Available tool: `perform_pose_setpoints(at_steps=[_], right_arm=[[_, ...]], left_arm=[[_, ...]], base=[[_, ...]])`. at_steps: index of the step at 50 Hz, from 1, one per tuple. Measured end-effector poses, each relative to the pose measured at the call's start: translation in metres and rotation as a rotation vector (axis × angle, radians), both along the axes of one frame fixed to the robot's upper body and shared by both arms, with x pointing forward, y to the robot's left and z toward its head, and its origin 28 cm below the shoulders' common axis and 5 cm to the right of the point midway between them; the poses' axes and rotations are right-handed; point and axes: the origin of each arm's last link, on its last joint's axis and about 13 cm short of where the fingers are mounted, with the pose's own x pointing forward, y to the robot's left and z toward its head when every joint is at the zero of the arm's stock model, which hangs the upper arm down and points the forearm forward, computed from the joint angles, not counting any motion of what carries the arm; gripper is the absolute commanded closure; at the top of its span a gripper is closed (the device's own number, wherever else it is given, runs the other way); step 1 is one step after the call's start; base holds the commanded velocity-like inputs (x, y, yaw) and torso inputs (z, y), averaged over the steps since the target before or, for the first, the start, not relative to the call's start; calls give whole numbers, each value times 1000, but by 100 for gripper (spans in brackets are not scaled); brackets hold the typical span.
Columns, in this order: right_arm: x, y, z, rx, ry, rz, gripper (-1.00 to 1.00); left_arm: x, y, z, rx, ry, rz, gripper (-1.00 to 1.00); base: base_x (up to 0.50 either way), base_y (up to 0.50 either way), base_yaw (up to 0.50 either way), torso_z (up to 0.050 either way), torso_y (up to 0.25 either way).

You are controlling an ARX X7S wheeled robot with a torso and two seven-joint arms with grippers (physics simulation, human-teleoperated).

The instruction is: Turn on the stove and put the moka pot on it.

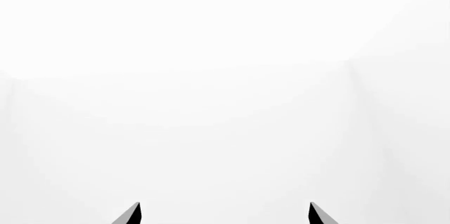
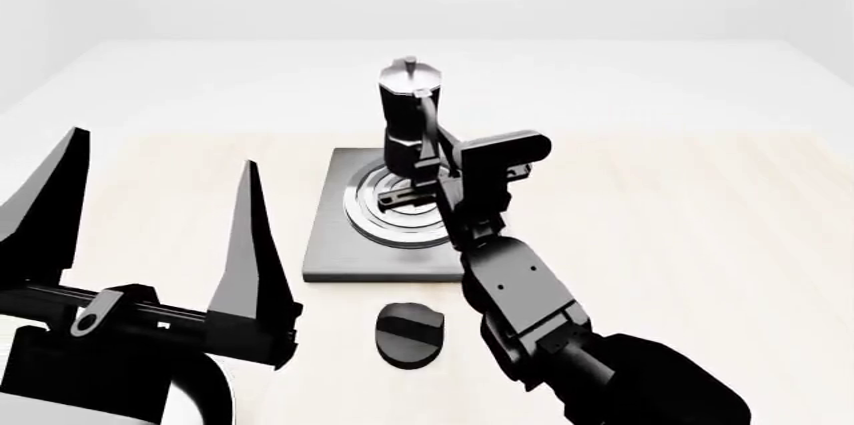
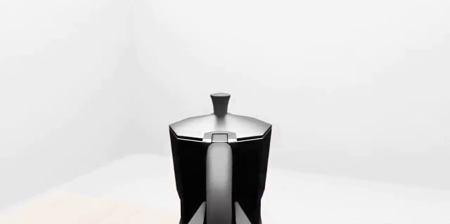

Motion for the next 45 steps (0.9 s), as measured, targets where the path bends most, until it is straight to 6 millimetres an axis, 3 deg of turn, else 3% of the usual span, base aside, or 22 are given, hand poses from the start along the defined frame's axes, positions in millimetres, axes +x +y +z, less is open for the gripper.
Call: perform_pose_setpoints(at_steps=[45], right_arm=[[1,5,18,62,-147,-15,100]], left_arm=[[0,0,-1,-1,1,-12,-100]], base=[[0,0,0,5,-59]])
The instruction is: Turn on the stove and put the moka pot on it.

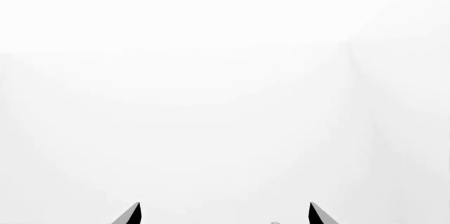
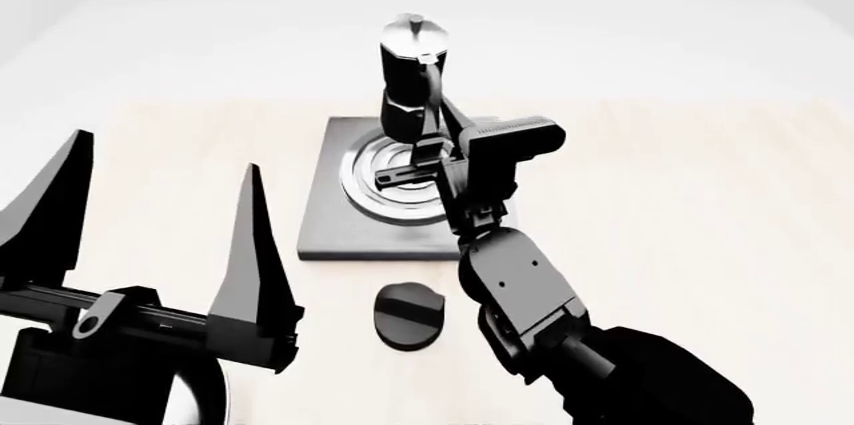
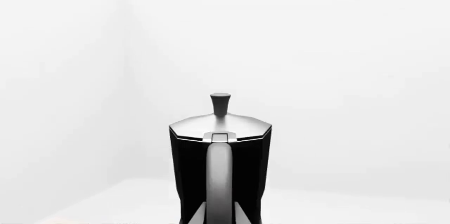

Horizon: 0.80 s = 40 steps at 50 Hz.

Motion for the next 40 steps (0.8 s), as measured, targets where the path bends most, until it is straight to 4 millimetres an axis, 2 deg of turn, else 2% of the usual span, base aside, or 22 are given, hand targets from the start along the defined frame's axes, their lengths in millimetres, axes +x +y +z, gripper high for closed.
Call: perform_pose_setpoints(at_steps=[40], right_arm=[[2,-2,0,-7,21,-22,100]], left_arm=[[1,0,-1,-1,2,-5,-100]], base=[[0,0,0,6,-58]])
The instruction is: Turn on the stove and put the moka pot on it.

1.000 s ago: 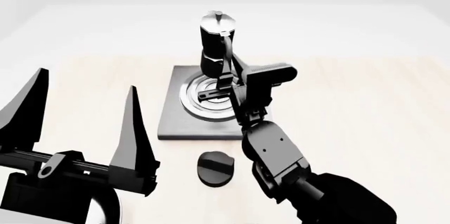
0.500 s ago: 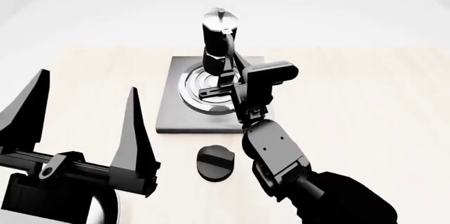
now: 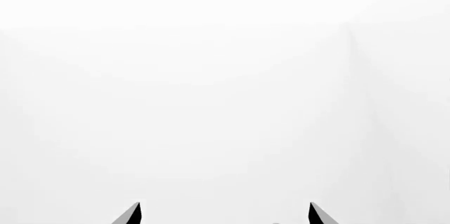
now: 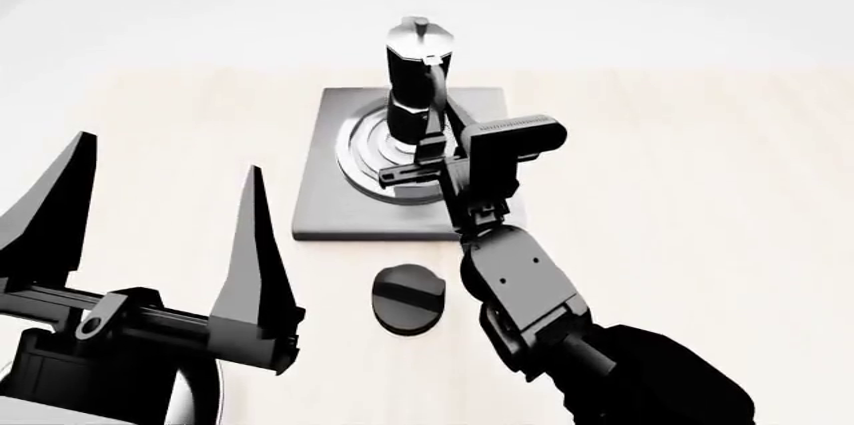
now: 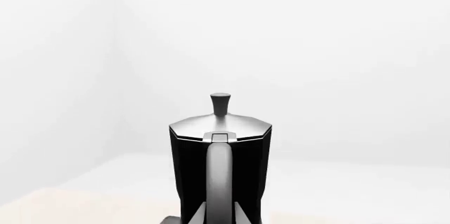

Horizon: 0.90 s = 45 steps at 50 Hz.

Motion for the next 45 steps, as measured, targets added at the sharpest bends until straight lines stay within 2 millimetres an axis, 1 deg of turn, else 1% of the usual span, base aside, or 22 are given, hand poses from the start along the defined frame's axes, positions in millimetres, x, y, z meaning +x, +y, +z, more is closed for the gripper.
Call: perform_pose_setpoints(at_steps=[45], right_arm=[[1,-1,2,4,1,-6,100]], left_arm=[[0,0,0,-5,1,-6,-100]], base=[[0,0,0,6,-58]])
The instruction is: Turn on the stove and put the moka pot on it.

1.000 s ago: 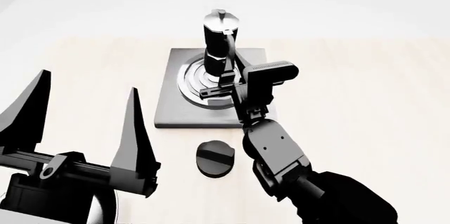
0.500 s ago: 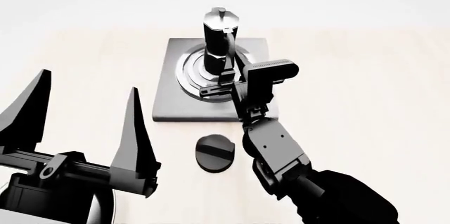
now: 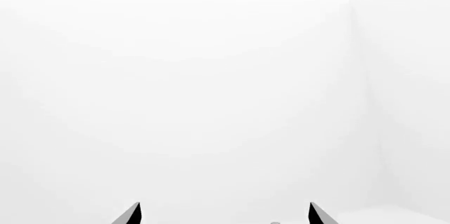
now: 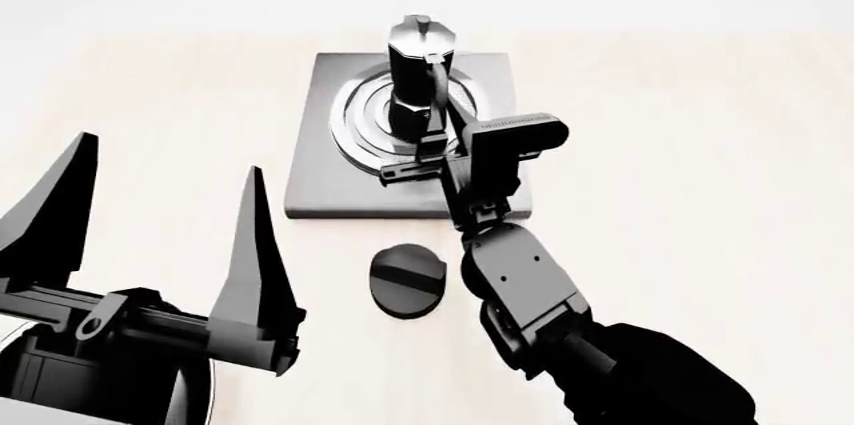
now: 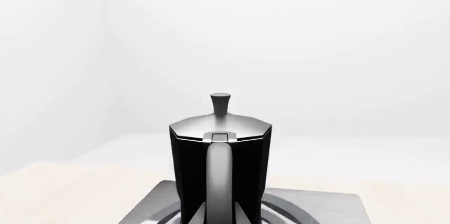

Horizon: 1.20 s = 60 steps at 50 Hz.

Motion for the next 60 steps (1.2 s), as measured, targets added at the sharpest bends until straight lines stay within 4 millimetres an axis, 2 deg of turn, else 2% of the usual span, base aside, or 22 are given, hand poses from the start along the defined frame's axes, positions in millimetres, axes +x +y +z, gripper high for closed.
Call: perform_pose_setpoints(at_steps=[40,41,60], right_arm=[[-1,-1,-2,-6,-1,8,100],[-1,-1,-3,-6,-2,9,-100],[-1,1,-3,-18,6,19,-100]], left_arm=[[1,0,-2,-9,-1,-9,-100],[1,0,-2,-9,-2,-9,-100],[1,0,-3,-11,-3,-12,-100]], base=[[0,0,0,0,-2],[0,0,0,0,0],[0,0,0,0,0]])
